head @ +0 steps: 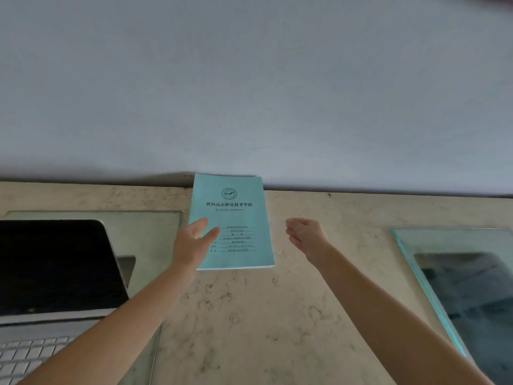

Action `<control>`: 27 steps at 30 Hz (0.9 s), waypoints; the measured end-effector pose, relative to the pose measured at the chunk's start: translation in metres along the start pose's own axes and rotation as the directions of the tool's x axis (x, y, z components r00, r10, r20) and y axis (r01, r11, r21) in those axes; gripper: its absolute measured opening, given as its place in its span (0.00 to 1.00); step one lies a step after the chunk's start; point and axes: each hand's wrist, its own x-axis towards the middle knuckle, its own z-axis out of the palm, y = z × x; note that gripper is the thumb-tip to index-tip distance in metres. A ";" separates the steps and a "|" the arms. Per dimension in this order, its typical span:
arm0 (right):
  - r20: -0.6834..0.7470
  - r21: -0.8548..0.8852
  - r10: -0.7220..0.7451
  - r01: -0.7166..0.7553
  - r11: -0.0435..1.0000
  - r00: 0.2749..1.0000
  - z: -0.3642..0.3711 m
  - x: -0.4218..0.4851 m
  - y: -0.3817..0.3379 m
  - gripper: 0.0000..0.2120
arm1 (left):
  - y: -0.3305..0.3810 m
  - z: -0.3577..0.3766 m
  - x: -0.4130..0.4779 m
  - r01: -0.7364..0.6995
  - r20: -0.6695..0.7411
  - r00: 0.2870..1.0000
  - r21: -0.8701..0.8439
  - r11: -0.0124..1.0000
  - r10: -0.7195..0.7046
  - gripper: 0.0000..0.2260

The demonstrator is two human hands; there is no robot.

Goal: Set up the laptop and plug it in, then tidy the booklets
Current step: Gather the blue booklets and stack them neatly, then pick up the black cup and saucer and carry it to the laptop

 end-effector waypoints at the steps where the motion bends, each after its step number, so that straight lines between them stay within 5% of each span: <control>1: -0.006 -0.008 -0.020 0.020 1.000 1.000 -0.011 -0.014 0.000 0.13 | 0.008 0.004 -0.013 -0.048 0.058 0.997 0.024 0.999 0.046 0.18; 5: -0.048 -0.017 -0.081 0.081 0.997 0.996 -0.067 -0.071 0.010 0.20 | 0.024 0.028 -0.062 -0.167 0.235 0.962 0.114 0.979 0.137 0.10; 11: -0.163 0.030 -0.066 0.072 0.997 0.984 -0.173 -0.153 0.047 0.23 | 0.026 0.085 -0.136 -0.189 0.461 0.877 0.077 0.979 0.134 0.41; 15: -0.299 0.037 -0.066 0.081 0.996 0.952 -0.241 -0.209 0.079 0.20 | 0.032 0.133 -0.190 -0.161 0.615 0.786 0.105 0.981 0.064 0.27; 20: -0.440 0.033 -0.034 0.054 0.998 0.897 -0.303 -0.277 0.133 0.24 | 0.028 0.189 -0.254 -0.184 0.764 0.645 0.114 0.976 0.032 0.38; 27: -0.561 0.121 0.106 -0.045 0.992 0.821 -0.351 -0.352 0.211 0.24 | -0.013 0.252 -0.328 -0.278 0.851 0.520 0.254 0.926 -0.077 0.31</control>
